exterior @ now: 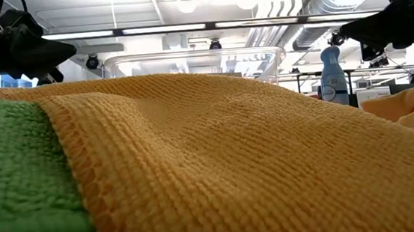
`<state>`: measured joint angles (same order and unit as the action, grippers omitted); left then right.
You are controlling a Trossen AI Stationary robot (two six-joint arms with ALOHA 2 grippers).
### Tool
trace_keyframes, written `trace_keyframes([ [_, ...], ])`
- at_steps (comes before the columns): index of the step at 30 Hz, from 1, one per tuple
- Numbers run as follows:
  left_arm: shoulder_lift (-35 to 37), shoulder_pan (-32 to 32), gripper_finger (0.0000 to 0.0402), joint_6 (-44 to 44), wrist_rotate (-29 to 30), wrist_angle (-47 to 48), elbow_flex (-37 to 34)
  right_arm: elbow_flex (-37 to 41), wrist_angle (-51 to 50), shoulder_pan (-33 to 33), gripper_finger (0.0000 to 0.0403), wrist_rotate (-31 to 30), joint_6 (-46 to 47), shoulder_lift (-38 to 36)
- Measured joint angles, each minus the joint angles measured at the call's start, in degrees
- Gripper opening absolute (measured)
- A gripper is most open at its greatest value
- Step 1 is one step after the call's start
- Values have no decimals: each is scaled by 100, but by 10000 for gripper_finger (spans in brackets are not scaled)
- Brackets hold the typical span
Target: Sort microfiber towel by color & place in baskets
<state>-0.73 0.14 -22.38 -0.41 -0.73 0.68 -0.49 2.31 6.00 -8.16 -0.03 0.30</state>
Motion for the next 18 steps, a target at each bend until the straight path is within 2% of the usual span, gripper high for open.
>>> trace_keyframes([
  [5,-1,0,0,0,0,0,0,2,4,-2,0,3,134,0],
  [12,0,0,0,1,-2,-1,0,-189,-335,-9,0,-81,1417,200],
  [15,0,0,0,1,0,0,1,-555,-346,-9,0,-487,1467,401],
  [18,-2,0,0,-1,0,0,-1,-1032,-380,-9,0,-1104,987,710],
])
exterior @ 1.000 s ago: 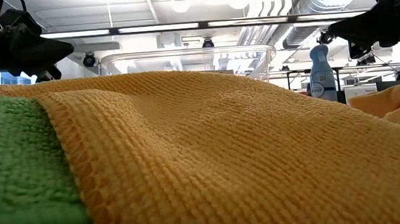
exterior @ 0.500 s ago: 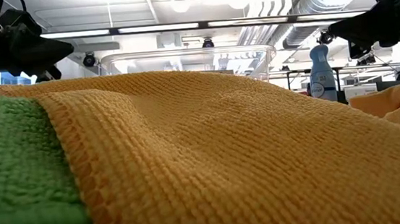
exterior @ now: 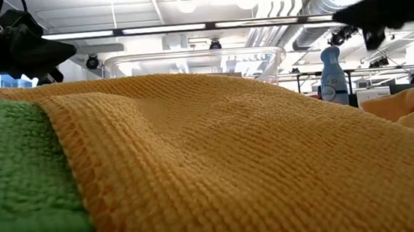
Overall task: Sort microfiber towel by color & place in baskets
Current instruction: Put the yellow microfiber cloth into the top transparent bin
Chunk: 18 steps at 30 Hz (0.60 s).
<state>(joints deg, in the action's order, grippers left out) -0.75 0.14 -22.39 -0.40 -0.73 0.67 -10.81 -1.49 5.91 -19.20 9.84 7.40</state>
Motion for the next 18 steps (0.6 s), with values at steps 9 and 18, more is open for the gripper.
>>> trace_keyframes([
  [9,2,1,0,2,0,-1,0,-2352,-2821,-2,0,-1704,1324,1532],
  [18,2,1,0,1,-1,0,0,-4651,-6162,-175,0,-2330,3426,3498],
])
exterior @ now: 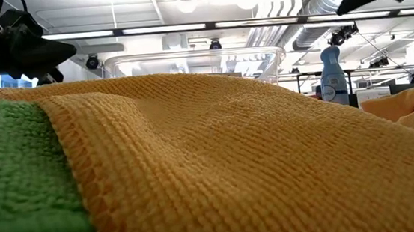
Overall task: Sort microfiber towel by color & place in baskets
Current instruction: Put the yellow microfiber cloth into the top transparent bin
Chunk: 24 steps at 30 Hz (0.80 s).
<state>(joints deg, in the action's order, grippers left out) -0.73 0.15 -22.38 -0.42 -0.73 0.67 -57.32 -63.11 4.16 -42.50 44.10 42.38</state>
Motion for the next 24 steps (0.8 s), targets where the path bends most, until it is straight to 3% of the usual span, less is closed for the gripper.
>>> trace_keyframes([
  [5,0,0,0,0,-1,0,1,-724,-1706,-448,14,1007,946,837],
  [11,0,-1,0,1,-1,0,2,-622,-2594,-906,76,2054,850,1219],
  [18,-1,1,0,1,0,0,1,-74,-2579,-1106,155,2574,472,1203],
  [24,0,0,0,0,0,0,1,629,-2071,-1370,189,3232,-295,1197],
])
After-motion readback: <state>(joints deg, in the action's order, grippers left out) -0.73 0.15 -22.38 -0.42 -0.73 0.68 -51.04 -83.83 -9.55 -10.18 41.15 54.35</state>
